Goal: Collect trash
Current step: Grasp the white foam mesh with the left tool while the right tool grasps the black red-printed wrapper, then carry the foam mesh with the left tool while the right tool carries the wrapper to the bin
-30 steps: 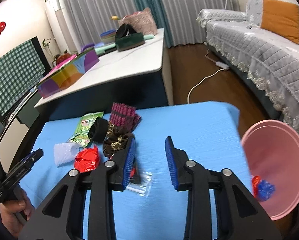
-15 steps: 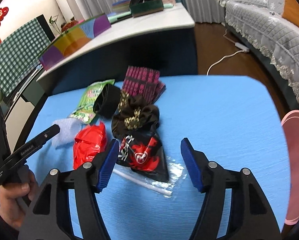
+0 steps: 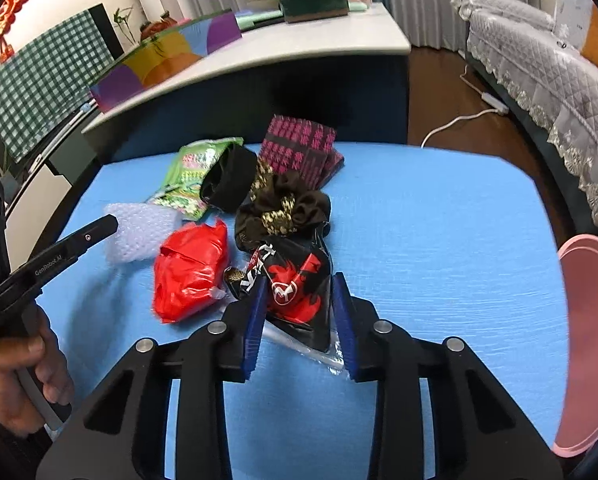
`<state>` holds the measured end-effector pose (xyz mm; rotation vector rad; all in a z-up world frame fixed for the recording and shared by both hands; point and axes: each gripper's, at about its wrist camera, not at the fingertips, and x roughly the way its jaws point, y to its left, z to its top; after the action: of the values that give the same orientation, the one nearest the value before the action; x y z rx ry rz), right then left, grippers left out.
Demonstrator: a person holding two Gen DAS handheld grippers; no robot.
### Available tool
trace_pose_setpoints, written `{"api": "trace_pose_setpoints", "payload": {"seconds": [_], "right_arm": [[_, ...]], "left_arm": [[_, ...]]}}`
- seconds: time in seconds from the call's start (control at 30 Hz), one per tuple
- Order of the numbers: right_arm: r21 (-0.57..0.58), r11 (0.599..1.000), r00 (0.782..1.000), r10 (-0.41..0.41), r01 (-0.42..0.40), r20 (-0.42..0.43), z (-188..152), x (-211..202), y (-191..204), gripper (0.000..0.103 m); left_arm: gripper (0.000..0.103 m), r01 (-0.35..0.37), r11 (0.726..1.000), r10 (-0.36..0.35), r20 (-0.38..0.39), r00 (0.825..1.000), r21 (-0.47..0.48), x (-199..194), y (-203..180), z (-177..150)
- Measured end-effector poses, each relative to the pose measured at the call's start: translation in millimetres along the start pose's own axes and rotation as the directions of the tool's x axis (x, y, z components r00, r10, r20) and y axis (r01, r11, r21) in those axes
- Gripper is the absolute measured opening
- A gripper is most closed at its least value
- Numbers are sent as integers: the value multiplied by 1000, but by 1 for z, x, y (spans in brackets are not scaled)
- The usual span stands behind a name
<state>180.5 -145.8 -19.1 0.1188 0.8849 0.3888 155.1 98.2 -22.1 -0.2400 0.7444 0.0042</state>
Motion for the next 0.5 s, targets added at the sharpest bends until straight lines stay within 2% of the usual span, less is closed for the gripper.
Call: {"api": "trace_pose_setpoints", "payload": {"seconds": [0.23, 0.5], "right_arm": [[20, 1000, 996, -14, 12, 84, 1, -41, -4, 31], [46, 998, 982, -49, 42, 180, -6, -92, -19, 31]], "left_arm": [[10, -17, 998, 11, 94, 996, 64, -38, -16, 5], [9, -16, 994, -3, 165, 986, 112, -74, -34, 5]]}}
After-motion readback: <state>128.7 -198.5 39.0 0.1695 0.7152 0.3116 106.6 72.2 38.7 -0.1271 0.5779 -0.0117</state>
